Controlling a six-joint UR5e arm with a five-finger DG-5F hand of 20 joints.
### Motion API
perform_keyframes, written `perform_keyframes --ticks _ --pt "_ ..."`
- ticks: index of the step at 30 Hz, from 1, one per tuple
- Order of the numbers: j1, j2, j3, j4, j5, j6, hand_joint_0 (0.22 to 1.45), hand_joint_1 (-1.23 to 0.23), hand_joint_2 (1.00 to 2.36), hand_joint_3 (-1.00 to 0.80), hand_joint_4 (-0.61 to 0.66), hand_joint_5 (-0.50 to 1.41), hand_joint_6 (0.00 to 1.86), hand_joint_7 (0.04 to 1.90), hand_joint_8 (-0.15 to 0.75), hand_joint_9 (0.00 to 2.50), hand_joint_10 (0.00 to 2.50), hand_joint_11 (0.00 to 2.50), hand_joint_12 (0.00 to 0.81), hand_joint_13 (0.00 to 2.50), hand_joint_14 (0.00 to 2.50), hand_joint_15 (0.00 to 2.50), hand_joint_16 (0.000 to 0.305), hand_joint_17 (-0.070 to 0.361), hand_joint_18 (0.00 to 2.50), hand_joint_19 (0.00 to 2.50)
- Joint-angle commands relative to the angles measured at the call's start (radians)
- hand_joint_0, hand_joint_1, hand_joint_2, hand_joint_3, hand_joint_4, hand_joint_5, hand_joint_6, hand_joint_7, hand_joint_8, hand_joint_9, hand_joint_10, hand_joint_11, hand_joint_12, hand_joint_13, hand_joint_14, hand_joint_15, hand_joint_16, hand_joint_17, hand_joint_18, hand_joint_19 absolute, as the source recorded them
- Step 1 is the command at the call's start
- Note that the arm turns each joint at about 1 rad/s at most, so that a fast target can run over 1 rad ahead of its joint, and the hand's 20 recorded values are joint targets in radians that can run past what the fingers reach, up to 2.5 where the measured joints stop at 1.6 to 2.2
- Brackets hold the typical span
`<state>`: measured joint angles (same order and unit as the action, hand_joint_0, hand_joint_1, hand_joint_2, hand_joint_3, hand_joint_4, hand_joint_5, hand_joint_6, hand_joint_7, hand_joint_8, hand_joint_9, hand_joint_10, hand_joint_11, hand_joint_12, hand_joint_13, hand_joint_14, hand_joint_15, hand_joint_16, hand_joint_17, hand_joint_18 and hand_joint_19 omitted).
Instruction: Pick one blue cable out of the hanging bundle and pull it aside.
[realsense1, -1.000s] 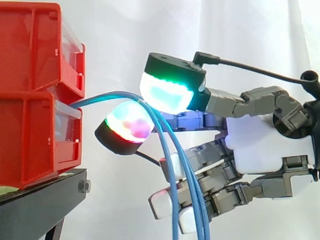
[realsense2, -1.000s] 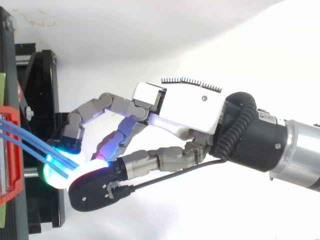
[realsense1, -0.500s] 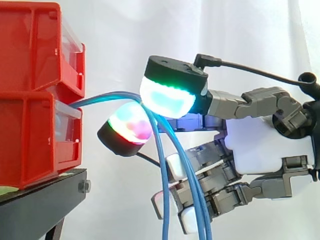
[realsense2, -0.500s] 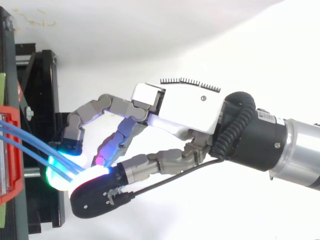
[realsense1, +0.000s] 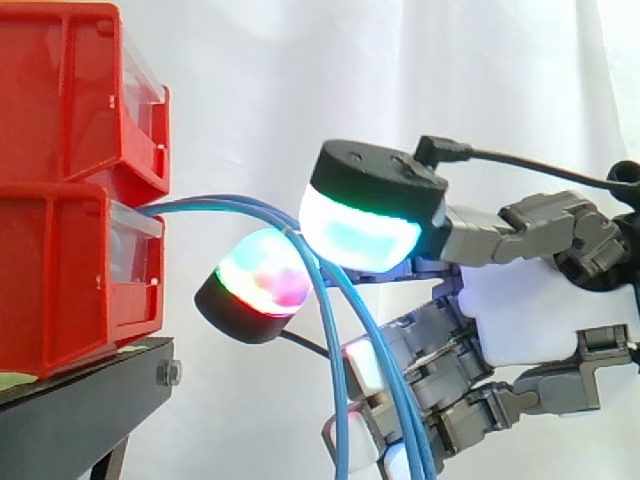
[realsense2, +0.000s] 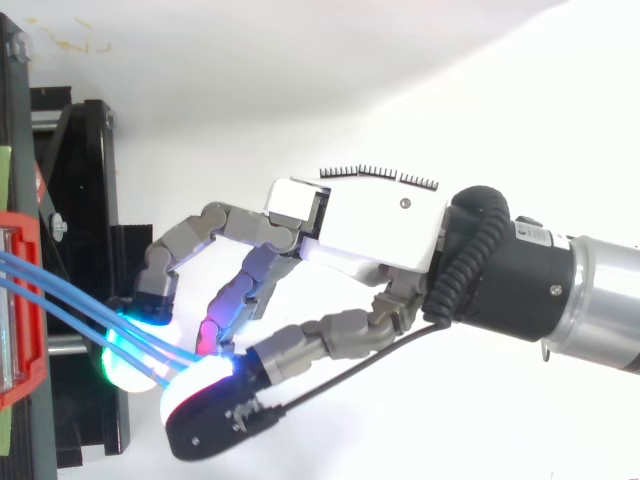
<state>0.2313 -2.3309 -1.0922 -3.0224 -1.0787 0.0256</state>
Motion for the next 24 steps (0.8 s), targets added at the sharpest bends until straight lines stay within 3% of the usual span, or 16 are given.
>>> perform_keyframes --ticks 1,3,7,16,21,24 --pt "-0.004 -0.001 0.000 -0.001 -0.007 0.005 0.45 -0.57 1.00 -0.50 -0.18 -0.17 0.94 0.69 0.223 1.17 0.01 0.72 0.353 1.00 0.02 0.64 0.043 0.096 0.88 0.61" --pt "-0.004 0.001 0.000 -0.001 -0.009 0.005 0.47 -0.48 1.00 -0.50 -0.17 -0.16 0.93 0.73 0.222 1.18 0.01 0.73 0.359 1.00 0.02 0.65 0.043 0.096 0.88 0.64" --pt "-0.006 0.001 0.000 -0.001 -0.009 0.005 0.51 -0.47 1.00 -0.50 -0.17 -0.16 0.92 0.76 0.218 1.18 0.02 0.73 0.353 1.00 0.02 0.67 0.041 0.093 0.87 0.68" --pt "-0.007 0.001 0.000 -0.007 -0.017 0.005 0.66 -0.76 1.01 -0.41 -0.21 -0.17 0.93 0.76 0.215 1.16 0.02 0.74 0.322 0.99 0.02 0.68 0.037 0.084 0.89 0.70" --pt "-0.010 0.001 0.000 -0.010 -0.021 0.005 0.80 -0.83 1.00 -0.50 -0.43 -0.19 0.95 0.86 0.209 1.16 0.02 0.73 0.304 0.99 0.02 0.67 0.035 0.080 0.93 0.69" --pt "-0.013 0.007 0.000 -0.010 -0.027 0.005 0.82 -0.84 1.00 -0.50 -0.50 -0.19 0.95 0.84 0.201 1.17 0.02 0.72 0.290 1.01 0.02 0.67 0.033 0.075 0.94 0.67"
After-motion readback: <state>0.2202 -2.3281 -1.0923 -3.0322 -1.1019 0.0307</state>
